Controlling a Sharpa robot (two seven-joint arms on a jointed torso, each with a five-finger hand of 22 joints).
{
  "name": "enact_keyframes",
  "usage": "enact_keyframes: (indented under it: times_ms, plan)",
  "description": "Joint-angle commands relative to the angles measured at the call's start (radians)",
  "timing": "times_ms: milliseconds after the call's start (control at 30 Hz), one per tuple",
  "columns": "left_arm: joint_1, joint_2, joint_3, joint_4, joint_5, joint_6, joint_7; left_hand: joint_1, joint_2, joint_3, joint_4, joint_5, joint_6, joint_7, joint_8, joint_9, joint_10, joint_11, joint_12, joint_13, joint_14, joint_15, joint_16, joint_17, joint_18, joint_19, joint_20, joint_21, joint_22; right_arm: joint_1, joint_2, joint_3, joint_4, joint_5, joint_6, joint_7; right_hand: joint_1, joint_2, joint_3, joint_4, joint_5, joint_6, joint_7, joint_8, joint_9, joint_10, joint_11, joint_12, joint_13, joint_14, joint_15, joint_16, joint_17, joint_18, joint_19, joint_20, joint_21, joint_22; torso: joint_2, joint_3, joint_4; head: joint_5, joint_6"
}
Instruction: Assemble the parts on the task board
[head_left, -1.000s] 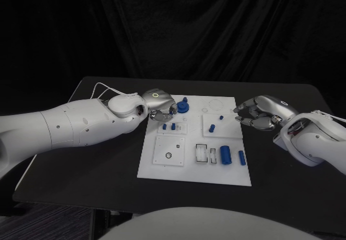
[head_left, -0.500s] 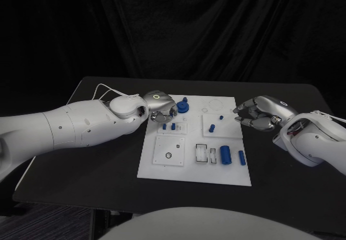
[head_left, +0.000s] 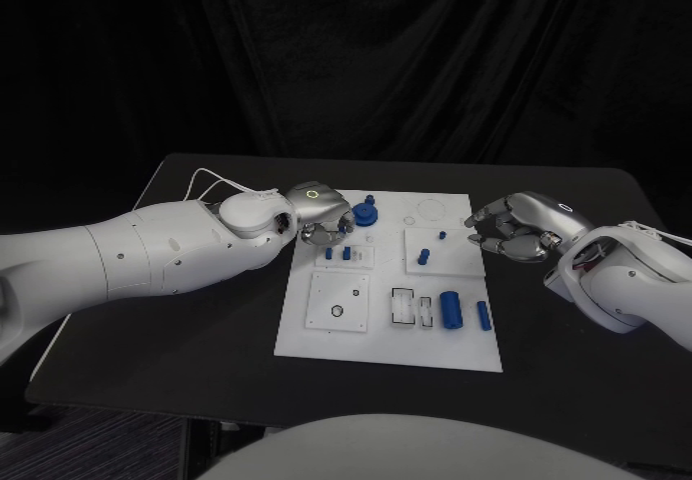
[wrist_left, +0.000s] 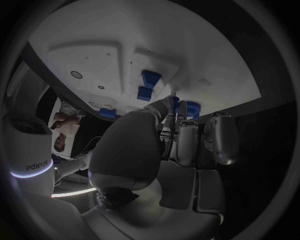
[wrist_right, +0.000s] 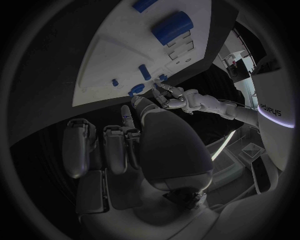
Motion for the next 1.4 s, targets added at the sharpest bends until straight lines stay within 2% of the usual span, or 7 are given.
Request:
enact_keyframes:
  times_ms: [33, 1067, 1167, 1233, 1267, 1300, 1400]
  plan:
    - [-0.006, 0.001, -0.001, 0.001, -0.005, 0.025, -0.003, -0.009, -0.004, -0.006, -0.001, -0.005, -0.007, -0.003, -0.005, -0.002, 0.007, 0.001, 0.002, 0.000, -0.007, -0.001, -0.006, -0.001, 0.000, -0.007, 0.001, -0.006, 0.172, -0.003, 0.001, 0.001, 0.000, -0.001, 0.005, -0.014, 0.009, 0.000, 0.006, -0.002, 0.003, 0.005, -0.002, -0.007, -0.001, 0.102, 0.006, 0.003, 0.263, 0.076, 0.006, -0.007, 0.137, 0.018, 0.040, 0.004, -0.004, 0.207, 0.000, 0.0011, -0.0003, 0.000, 0.000]
    - [-0.013, 0.011, -0.001, -0.007, -0.005, 0.042, -0.014, -0.021, -0.003, -0.012, 0.005, -0.018, -0.007, -0.005, -0.009, -0.005, -0.001, 0.001, -0.006, -0.001, -0.012, 0.001, -0.013, -0.011, 0.003, -0.015, 0.002, -0.019, 0.168, -0.003, 0.001, 0.001, 0.002, -0.001, 0.014, -0.014, 0.010, 0.000, 0.011, -0.006, 0.001, 0.005, -0.001, -0.008, -0.003, 0.102, 0.007, 0.003, 0.263, 0.075, 0.006, -0.008, 0.135, 0.018, 0.040, 0.004, -0.005, 0.207, 0.001, 0.0001, -0.0003, 0.001, 0.000]
    - [-0.014, 0.011, -0.001, -0.008, -0.005, 0.047, -0.020, -0.031, -0.010, -0.018, 0.010, -0.024, -0.022, -0.009, -0.019, -0.011, -0.020, 0.006, -0.020, -0.005, -0.017, 0.003, -0.017, -0.019, 0.004, -0.020, 0.002, -0.028, 0.166, -0.003, 0.001, 0.001, 0.002, -0.001, 0.014, -0.014, 0.010, 0.000, 0.011, -0.006, 0.001, 0.005, -0.001, -0.008, -0.003, 0.102, 0.007, 0.003, 0.263, 0.075, 0.006, -0.008, 0.135, 0.018, 0.040, 0.004, -0.005, 0.207, 0.001, 0.0001, 0.0001, 0.000, 0.000]
    - [-0.014, 0.011, -0.001, -0.008, -0.005, 0.050, -0.026, -0.045, -0.020, -0.025, 0.018, -0.042, -0.055, -0.026, -0.033, -0.020, -0.048, 0.016, -0.039, -0.012, -0.023, 0.008, -0.023, -0.029, 0.007, -0.029, 0.004, -0.044, 0.162, -0.003, 0.000, 0.001, 0.003, -0.001, 0.014, -0.014, 0.010, 0.000, 0.011, -0.006, 0.001, 0.005, -0.001, -0.008, -0.003, 0.102, 0.007, 0.003, 0.263, 0.075, 0.006, -0.008, 0.135, 0.018, 0.040, 0.004, -0.005, 0.207, 0.001, 0.0001, 0.0002, 0.001, 0.000]
    - [-0.014, 0.011, -0.001, -0.008, -0.005, 0.049, -0.028, -0.054, -0.025, -0.028, 0.023, -0.054, -0.082, -0.038, -0.034, -0.027, -0.064, 0.023, -0.049, -0.016, -0.027, 0.013, -0.027, -0.035, 0.009, -0.033, 0.005, -0.052, 0.159, -0.003, 0.000, 0.001, 0.002, -0.001, 0.015, -0.014, 0.010, 0.000, 0.011, -0.006, 0.001, 0.005, -0.001, -0.008, -0.003, 0.102, 0.007, 0.003, 0.263, 0.075, 0.006, -0.008, 0.135, 0.018, 0.040, 0.004, -0.005, 0.207, 0.001, 0.0002, -0.0005, 0.002, 0.000]
    - [-0.014, 0.011, -0.001, -0.009, -0.005, 0.048, -0.030, -0.073, -0.038, -0.040, 0.036, -0.070, -0.146, -0.061, -0.034, -0.047, -0.104, 0.035, -0.073, -0.028, -0.034, 0.021, -0.032, -0.045, 0.011, -0.041, 0.010, -0.068, 0.155, -0.003, 0.000, 0.001, 0.002, -0.001, 0.015, -0.015, 0.010, 0.000, 0.013, -0.007, 0.001, 0.006, -0.001, -0.008, -0.003, 0.102, 0.007, 0.003, 0.263, 0.075, 0.006, -0.008, 0.135, 0.018, 0.040, 0.004, -0.005, 0.207, 0.001, 0.0001, -0.0007, 0.002, 0.000]
    - [-0.015, 0.010, -0.001, -0.010, -0.005, 0.041, -0.033, -0.080, -0.043, -0.051, 0.042, -0.073, -0.178, -0.072, -0.033, -0.060, -0.129, 0.039, -0.084, -0.034, -0.039, 0.024, -0.036, -0.052, 0.014, -0.046, 0.014, -0.082, 0.152, -0.003, 0.000, 0.001, 0.002, -0.001, 0.016, -0.015, 0.010, 0.000, 0.013, -0.007, 0.001, 0.006, -0.001, -0.008, -0.003, 0.102, 0.007, 0.003, 0.263, 0.075, 0.006, -0.008, 0.135, 0.018, 0.040, 0.004, -0.005, 0.207, 0.001, -0.0003, -0.0002, 0.002, 0.000]
